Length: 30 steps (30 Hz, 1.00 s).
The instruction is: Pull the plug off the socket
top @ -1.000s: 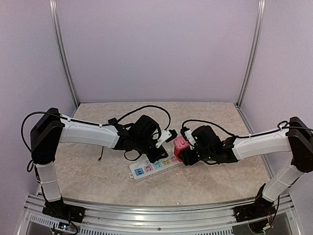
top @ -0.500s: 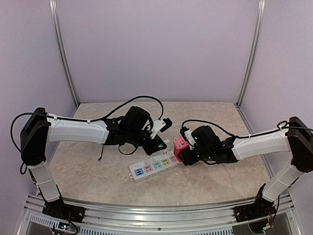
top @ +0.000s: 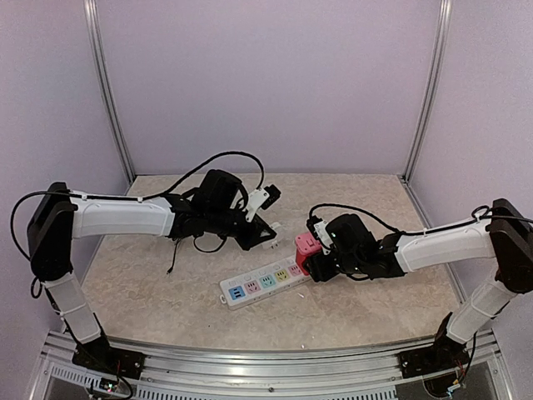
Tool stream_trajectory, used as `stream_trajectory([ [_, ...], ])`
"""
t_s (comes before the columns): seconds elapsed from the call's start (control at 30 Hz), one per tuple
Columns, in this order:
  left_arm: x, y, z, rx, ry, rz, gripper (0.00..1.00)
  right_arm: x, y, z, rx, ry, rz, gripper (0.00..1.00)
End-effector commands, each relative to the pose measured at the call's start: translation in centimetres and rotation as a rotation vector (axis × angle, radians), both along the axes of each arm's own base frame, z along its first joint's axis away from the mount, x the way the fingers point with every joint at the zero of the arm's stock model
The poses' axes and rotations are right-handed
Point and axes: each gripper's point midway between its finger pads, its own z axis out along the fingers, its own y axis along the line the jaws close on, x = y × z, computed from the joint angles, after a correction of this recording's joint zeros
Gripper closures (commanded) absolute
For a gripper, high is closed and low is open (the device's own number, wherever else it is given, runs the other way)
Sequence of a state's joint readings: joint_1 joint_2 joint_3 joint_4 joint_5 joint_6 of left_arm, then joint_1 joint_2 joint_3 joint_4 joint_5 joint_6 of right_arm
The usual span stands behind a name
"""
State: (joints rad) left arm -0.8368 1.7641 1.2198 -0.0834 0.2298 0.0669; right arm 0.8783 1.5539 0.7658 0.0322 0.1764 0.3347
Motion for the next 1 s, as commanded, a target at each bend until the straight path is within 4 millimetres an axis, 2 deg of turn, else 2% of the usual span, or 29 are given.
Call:
stream_trajectory([
  [0.0,0.7,1.6,2.4,-0.078,0.022,0.031,1.0,-0.7,-1.2,-1.9,-0.06,0.064,-0.013,0.75],
  [0.23,1.0,2.7,4.1,-0.145,0.079,0.05,1.0,-0.6,-0.5,-0.1,-0.034,0.043,0.013,0.44],
  [0.37,0.9,3.3,5.3,-0.179,0.097,0.054,1.0,-0.5,-0.1,1.0,-0.021,0.036,0.028,0.33],
  [0.5,0.6,4.0,6.9,-0.207,0.092,0.06,1.0,-0.4,0.6,3.2,0.011,0.018,0.051,0.25],
  [0.53,0.5,4.2,7.5,-0.218,0.086,0.064,1.0,-0.4,0.9,4.0,0.021,0.01,0.063,0.15],
  [0.57,0.5,4.3,7.7,-0.224,0.083,0.066,1.0,-0.3,1.1,4.7,0.029,0.002,0.069,0.1],
  [0.67,0.2,4.7,8.8,-0.252,0.074,0.072,1.0,0.0,1.4,6.3,0.04,-0.019,0.079,0.05],
  [0.83,0.2,5.8,10.2,-0.285,0.057,0.108,1.0,0.1,1.6,8.6,0.06,-0.042,0.084,0.04],
  [0.97,-0.5,6.4,12.0,-0.339,0.045,0.112,1.0,-0.6,2.1,11.6,0.143,-0.063,0.115,0.05],
])
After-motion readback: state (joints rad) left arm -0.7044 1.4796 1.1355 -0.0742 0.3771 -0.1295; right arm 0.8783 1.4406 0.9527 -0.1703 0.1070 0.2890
